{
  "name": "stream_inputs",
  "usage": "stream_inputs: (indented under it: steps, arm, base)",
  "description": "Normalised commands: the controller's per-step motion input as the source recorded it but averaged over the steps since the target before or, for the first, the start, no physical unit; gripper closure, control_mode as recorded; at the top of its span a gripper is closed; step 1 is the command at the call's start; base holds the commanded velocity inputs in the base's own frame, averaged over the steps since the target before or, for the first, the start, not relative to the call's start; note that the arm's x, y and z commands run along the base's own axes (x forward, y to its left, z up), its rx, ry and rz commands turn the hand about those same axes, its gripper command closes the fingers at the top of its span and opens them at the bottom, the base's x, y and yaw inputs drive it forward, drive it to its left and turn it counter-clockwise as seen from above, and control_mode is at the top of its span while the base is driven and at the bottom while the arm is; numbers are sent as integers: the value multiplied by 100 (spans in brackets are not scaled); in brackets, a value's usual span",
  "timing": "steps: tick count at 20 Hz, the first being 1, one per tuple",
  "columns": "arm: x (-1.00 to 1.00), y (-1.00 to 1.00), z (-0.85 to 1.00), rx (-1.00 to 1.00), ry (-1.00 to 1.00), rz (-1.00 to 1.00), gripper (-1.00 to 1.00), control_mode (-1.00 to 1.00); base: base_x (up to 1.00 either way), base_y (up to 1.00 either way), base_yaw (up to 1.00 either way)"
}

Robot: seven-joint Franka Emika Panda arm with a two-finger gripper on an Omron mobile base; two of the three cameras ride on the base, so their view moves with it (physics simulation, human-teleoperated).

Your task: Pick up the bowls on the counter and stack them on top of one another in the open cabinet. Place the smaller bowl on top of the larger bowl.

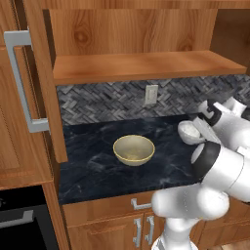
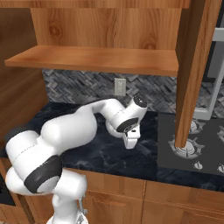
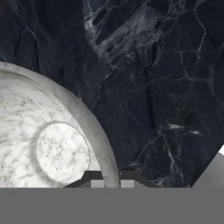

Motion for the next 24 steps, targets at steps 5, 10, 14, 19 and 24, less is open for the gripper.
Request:
stream_inputs:
  steps: [5, 10, 14, 19, 24]
  arm:
    - [-11, 57, 27, -1, 0, 0, 100, -100]
    - [-12, 56, 12, 0, 0, 0, 100, -100]
    - [-10, 53, 10, 0, -1, 1, 100, -100]
    - [-1, 54, 11, 0, -2, 5, 100, -100]
    - [0, 52, 12, 0, -3, 7, 100, -100]
  base:
    - [0, 0, 0]
    - [0, 0, 0]
    - [0, 0, 0]
    - [0, 0, 0]
    - [0, 0, 0]
